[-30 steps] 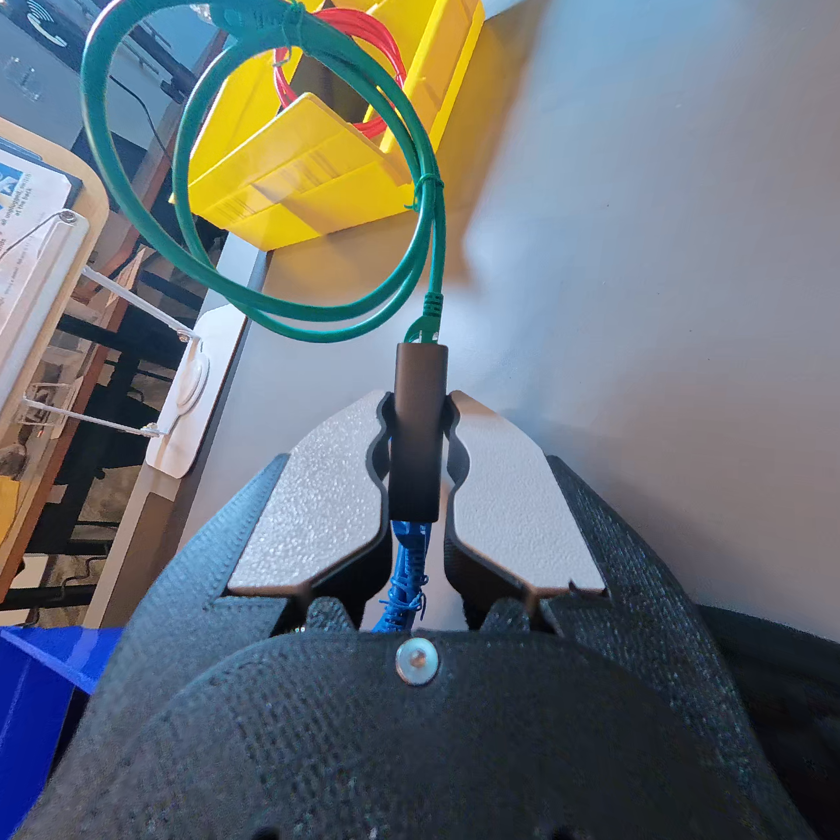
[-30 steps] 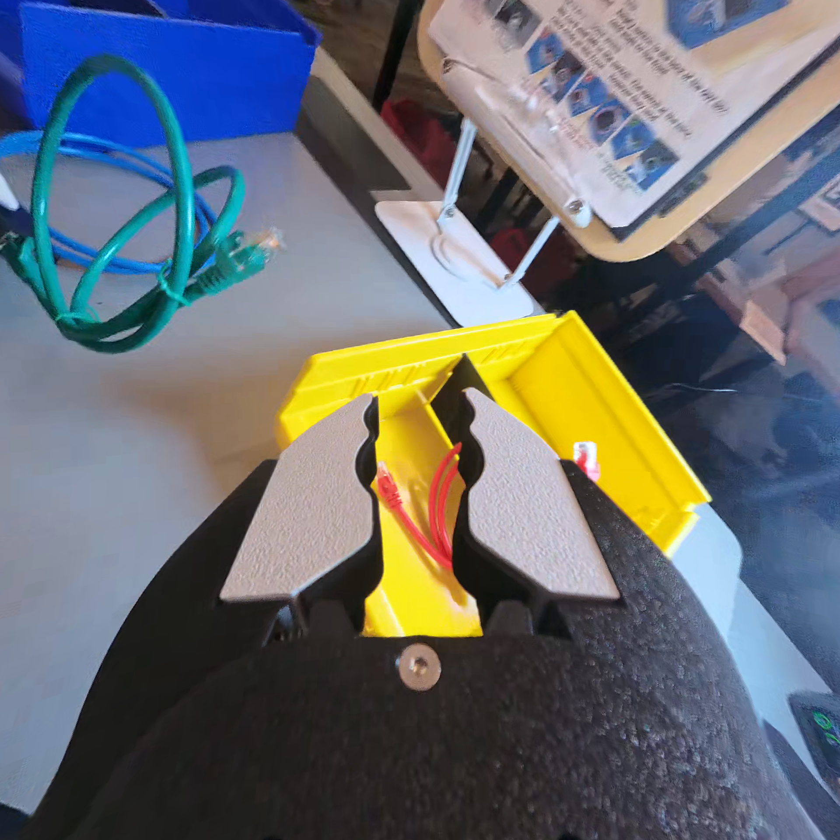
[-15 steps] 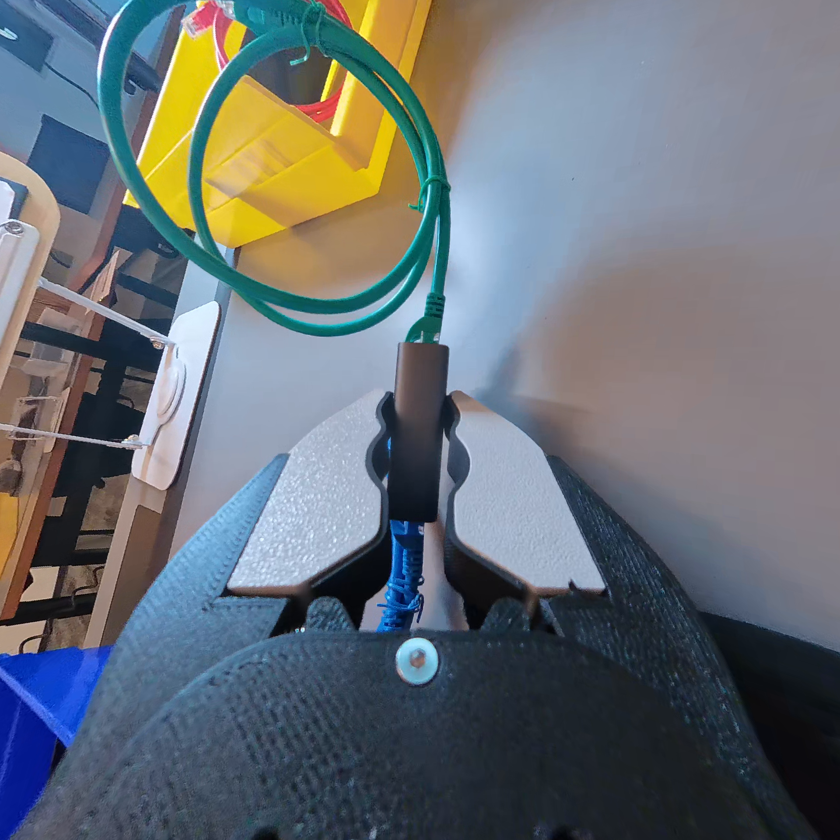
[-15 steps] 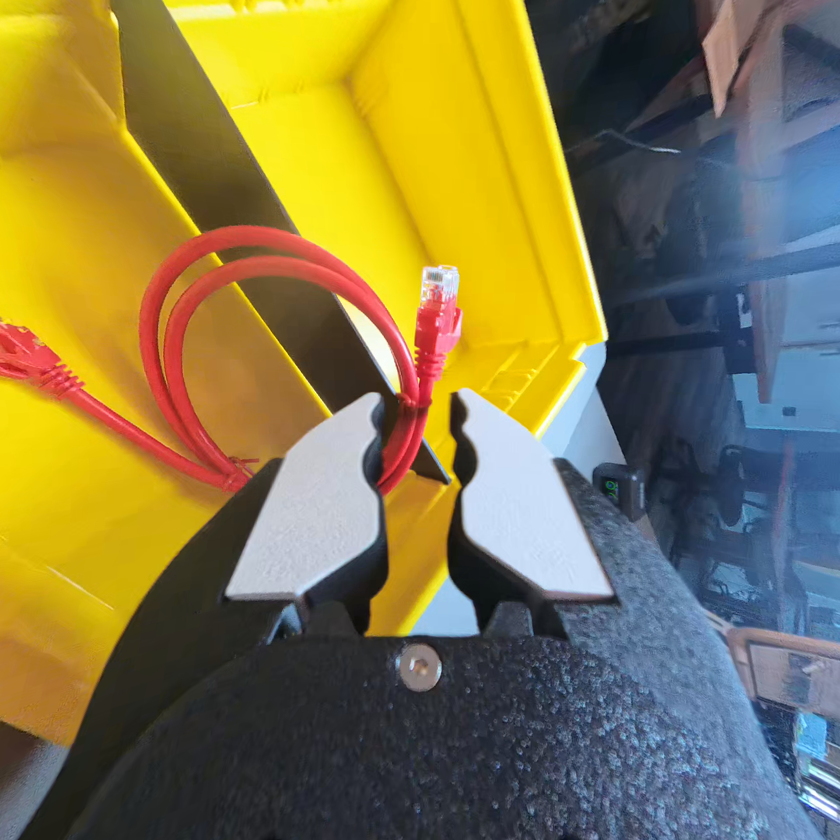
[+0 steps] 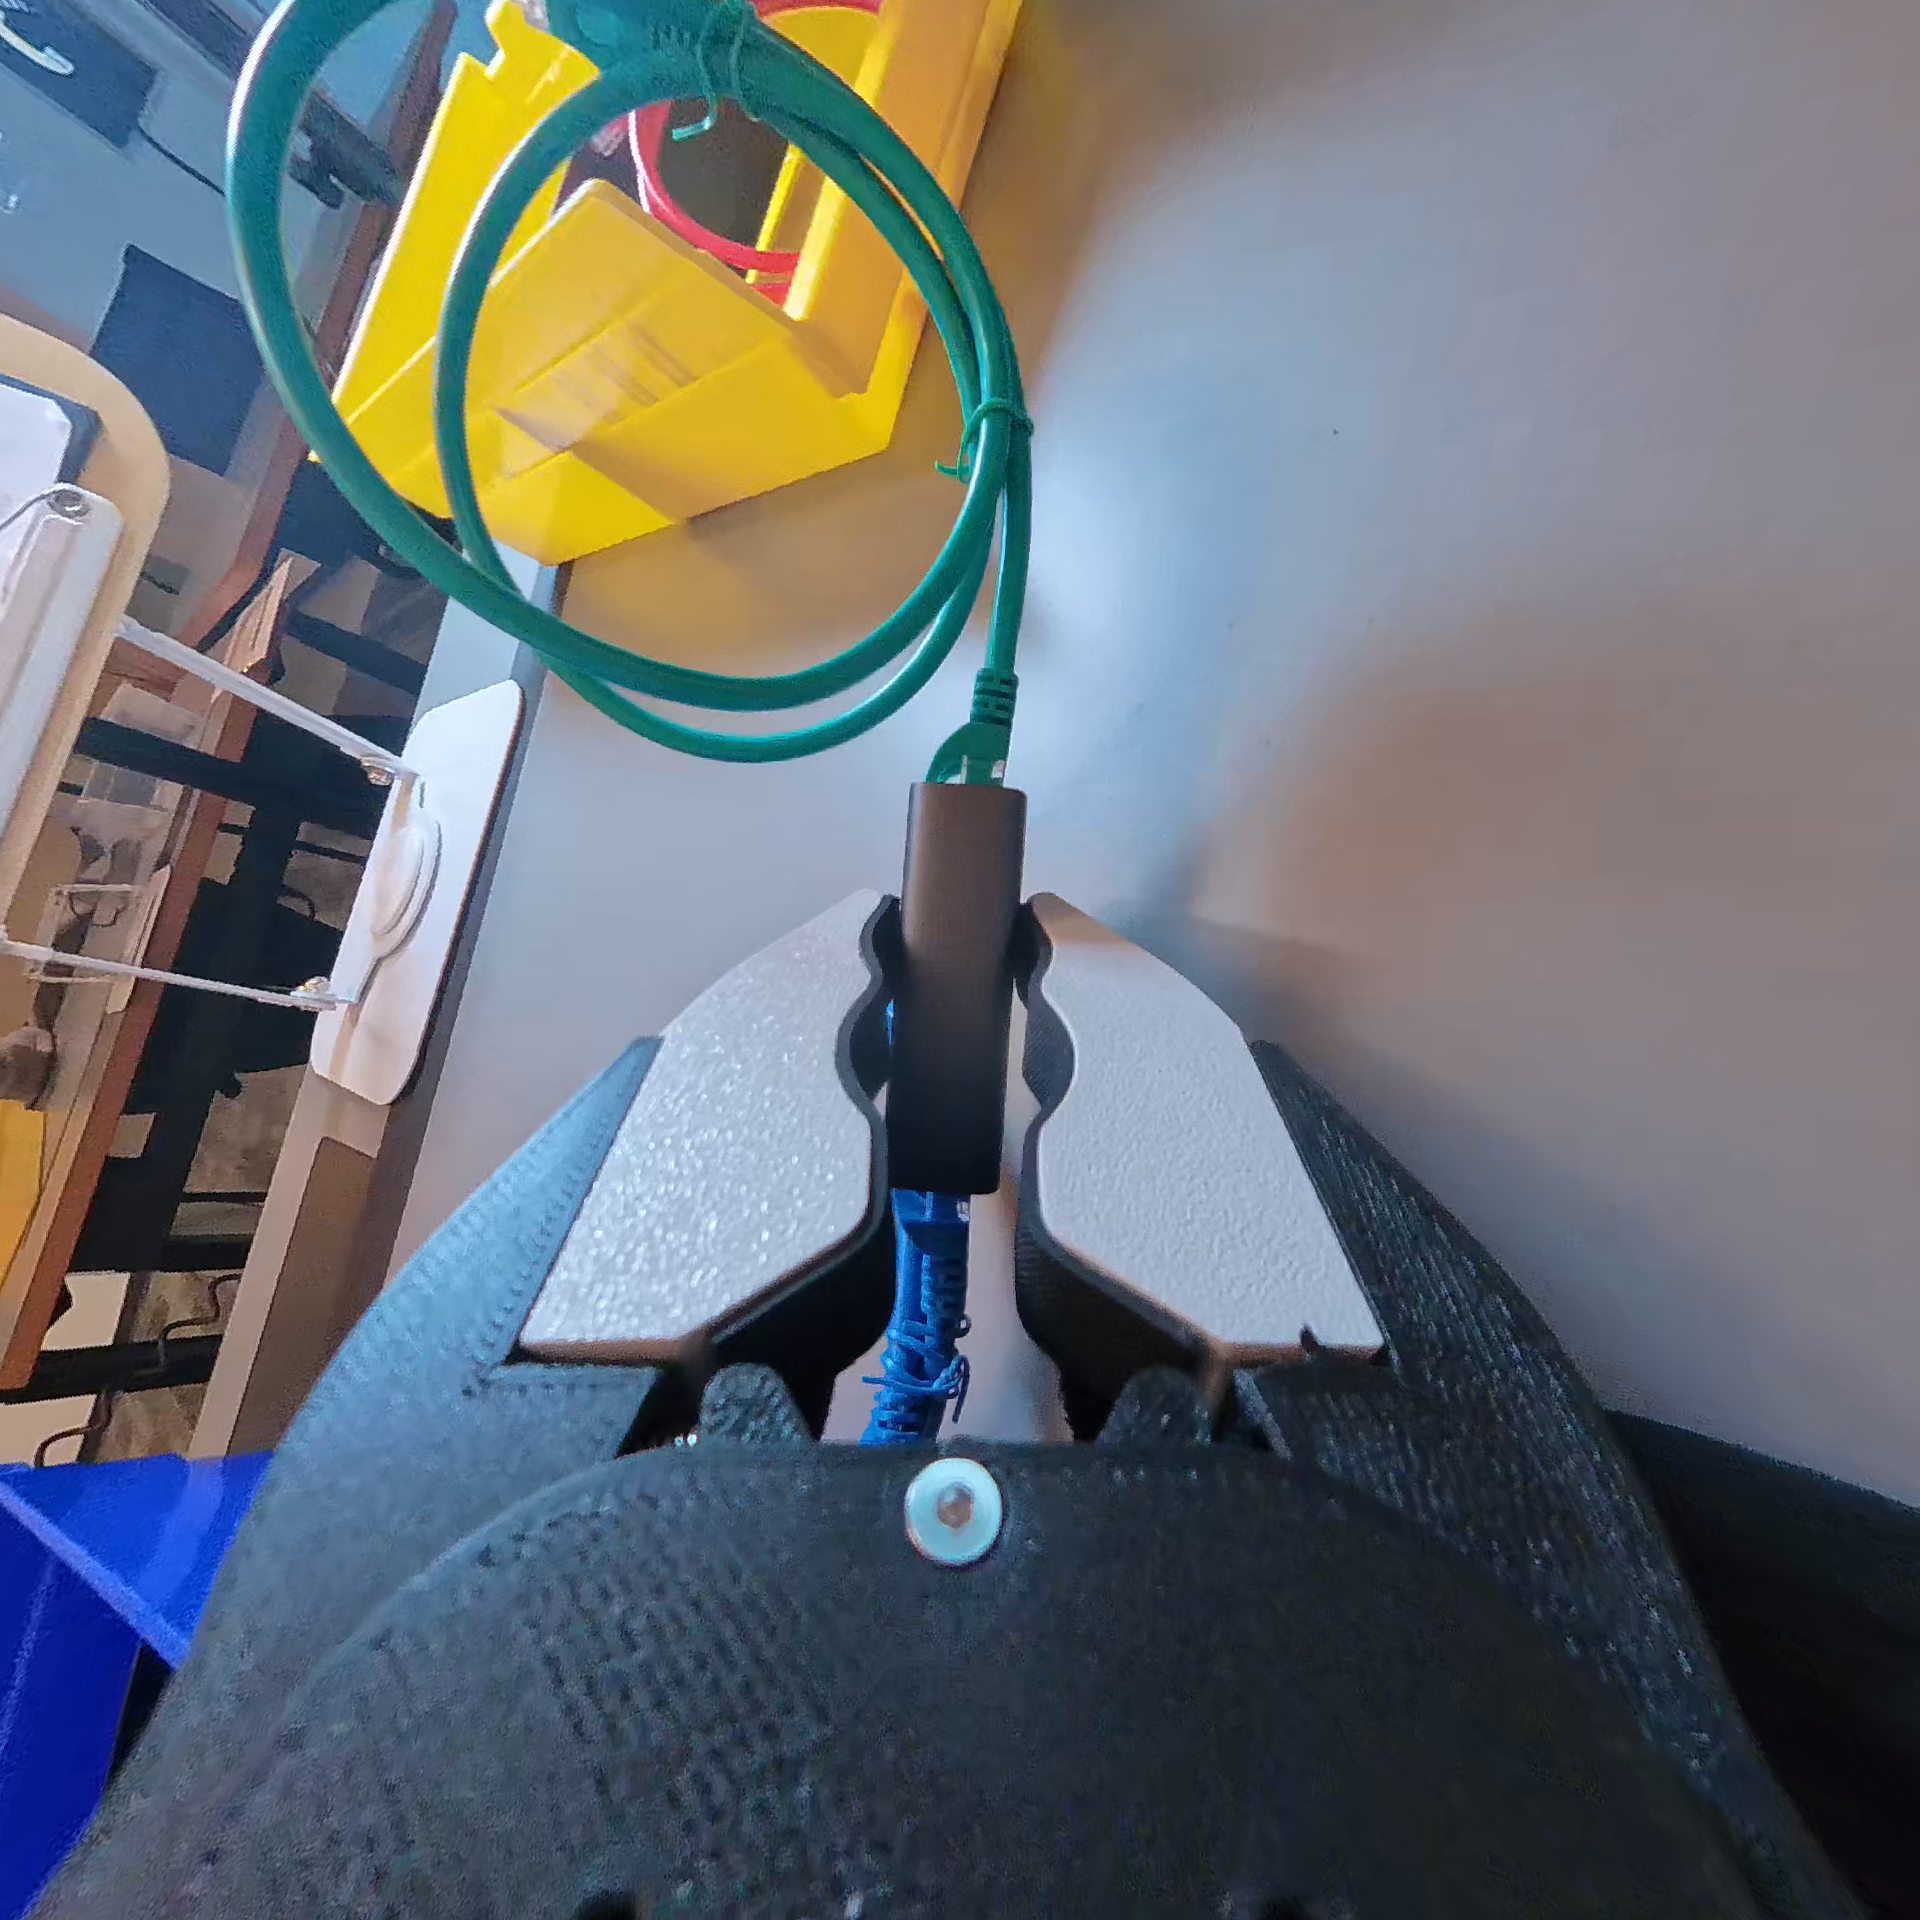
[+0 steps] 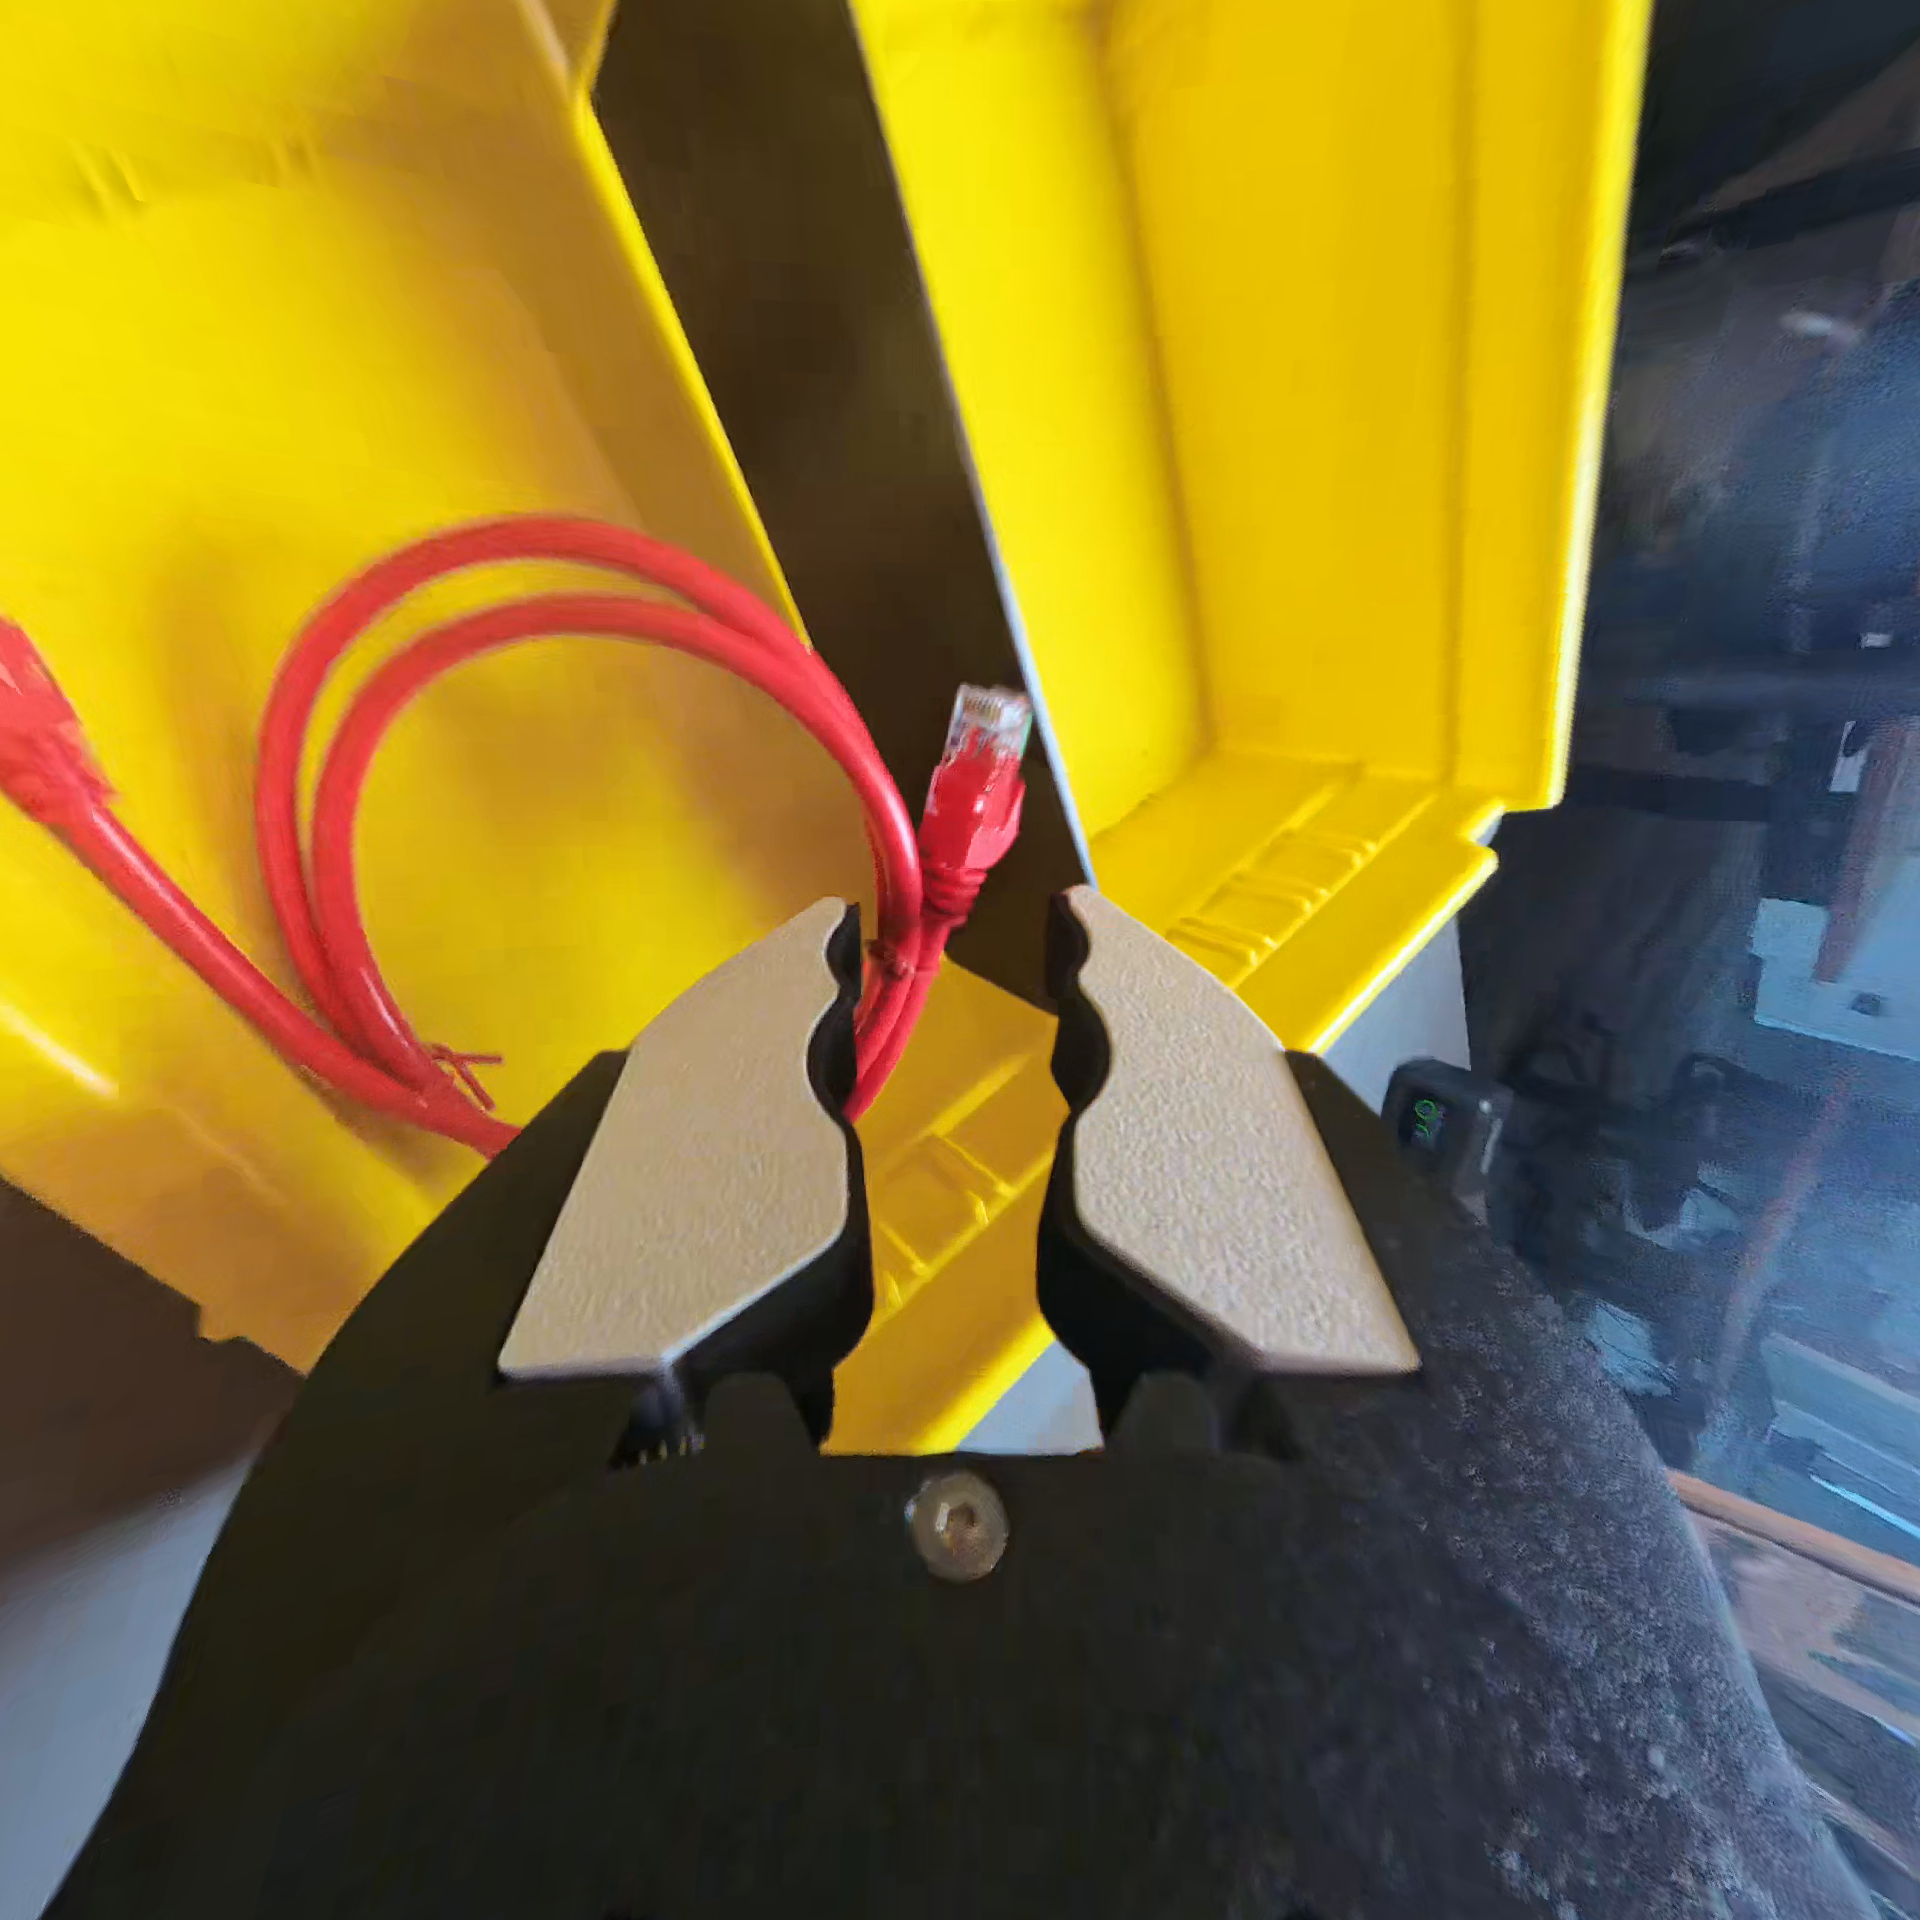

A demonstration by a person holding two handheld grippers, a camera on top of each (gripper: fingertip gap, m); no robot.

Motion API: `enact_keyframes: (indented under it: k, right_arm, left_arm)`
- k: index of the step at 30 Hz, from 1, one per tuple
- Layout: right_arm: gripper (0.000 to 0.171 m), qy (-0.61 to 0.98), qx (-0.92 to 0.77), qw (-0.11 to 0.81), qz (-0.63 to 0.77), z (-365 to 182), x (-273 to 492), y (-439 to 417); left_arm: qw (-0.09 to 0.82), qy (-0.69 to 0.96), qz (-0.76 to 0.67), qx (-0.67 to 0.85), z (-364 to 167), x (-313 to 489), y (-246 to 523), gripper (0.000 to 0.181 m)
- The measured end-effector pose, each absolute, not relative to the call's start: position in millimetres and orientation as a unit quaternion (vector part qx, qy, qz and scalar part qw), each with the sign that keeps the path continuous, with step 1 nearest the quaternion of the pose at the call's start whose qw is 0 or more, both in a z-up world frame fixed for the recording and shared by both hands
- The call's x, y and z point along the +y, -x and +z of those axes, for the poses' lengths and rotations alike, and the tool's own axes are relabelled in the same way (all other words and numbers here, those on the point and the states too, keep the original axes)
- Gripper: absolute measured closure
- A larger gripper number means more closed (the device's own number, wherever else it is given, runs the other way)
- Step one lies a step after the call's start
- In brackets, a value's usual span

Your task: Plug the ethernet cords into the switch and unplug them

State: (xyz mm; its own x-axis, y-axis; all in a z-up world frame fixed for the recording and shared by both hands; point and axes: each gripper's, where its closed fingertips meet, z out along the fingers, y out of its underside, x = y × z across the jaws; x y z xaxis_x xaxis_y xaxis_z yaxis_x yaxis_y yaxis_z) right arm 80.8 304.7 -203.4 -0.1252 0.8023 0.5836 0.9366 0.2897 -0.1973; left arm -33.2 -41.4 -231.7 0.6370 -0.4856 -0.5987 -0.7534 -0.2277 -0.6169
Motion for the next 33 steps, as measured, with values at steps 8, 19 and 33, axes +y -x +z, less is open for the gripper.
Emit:
enact_keyframes:
  k: [8, 19, 33]
  right_arm:
    - [0.141, 0.453, -0.713, 0.496, 0.200, -85, 152, -42]
    - [0.166, 0.288, -0.823, 0.437, 0.220, -194, -24, -1]
    - [0.156, 0.257, -0.849, 0.432, 0.163, -236, -25, 6]
  left_arm:
    - [0.477, 0.777, 0.141, 0.386, -228, -38, 36, 0.160]
    - [0.452, 0.775, 0.177, 0.405, -232, -36, 30, 0.160]
    - [0.456, 0.755, 0.173, 0.438, -229, -41, 11, 0.160]
